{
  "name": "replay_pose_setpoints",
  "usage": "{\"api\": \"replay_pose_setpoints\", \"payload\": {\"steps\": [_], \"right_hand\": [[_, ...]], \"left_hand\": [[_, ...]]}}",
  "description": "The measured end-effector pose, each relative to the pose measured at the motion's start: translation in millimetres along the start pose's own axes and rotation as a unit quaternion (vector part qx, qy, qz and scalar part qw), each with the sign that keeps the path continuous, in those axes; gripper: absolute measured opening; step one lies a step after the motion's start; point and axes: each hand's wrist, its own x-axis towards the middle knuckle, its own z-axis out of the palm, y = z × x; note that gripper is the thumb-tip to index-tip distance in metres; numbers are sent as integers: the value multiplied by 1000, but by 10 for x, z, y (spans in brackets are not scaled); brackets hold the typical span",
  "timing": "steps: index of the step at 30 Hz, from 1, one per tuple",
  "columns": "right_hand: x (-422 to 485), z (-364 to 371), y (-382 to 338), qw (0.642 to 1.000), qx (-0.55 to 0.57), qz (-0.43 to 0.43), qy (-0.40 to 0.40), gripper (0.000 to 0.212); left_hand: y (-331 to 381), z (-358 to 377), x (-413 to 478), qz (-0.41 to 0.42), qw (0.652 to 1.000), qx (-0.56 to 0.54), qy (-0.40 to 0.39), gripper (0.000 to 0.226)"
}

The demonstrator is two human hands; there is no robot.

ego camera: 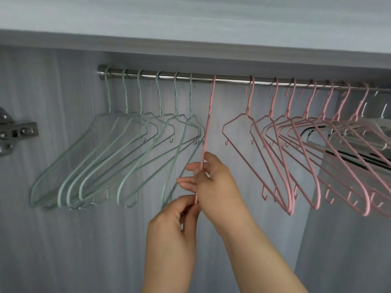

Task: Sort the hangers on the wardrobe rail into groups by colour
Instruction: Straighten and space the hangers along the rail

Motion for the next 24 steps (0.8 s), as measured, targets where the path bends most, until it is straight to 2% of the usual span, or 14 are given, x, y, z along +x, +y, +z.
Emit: {"api": "replay_pose_setpoints", "payload": {"steps": [4, 7, 9, 11, 12, 14, 16, 18, 20, 22, 24], "right_hand": [[7, -7, 45, 1000, -20, 9, 1, 26], [-52, -52, 34, 993, -116, -13, 8, 39], [-141, -159, -24, 973, -223, -47, 36, 54], [-250, -358, -161, 935, -318, -120, 103, 52], [-282, -482, -230, 918, -343, -144, 135, 50], [-279, -744, -309, 899, -372, -144, 183, 48], [-228, -937, -328, 886, -416, -88, 185, 49], [-182, -1025, -319, 881, -444, -14, 162, 46], [-134, -1045, -297, 884, -444, 36, 139, 42], [-82, -1041, -257, 895, -429, 64, 107, 39], [-39, -1018, -207, 905, -410, 75, 83, 33]], "left_hand": [[-31, 33, -18, 1, 1000, 10, -1, 44], [-58, 68, -38, 6, 1000, 5, -6, 45], [-69, 99, -62, 3, 1000, -12, 11, 39], [-46, 115, -91, 7, 999, -16, 46, 30], [-31, 121, -107, 23, 997, -21, 66, 37], [35, 134, -142, 84, 990, -33, 106, 52], [183, 168, -191, 133, 984, -41, 116, 43], [289, 285, -247, 146, 985, -59, 75, 31], [373, 460, -263, 97, 992, -79, -17, 32], [406, 650, -233, 41, 992, -59, -106, 39], [395, 790, -190, 38, 989, -41, -135, 33]]}}
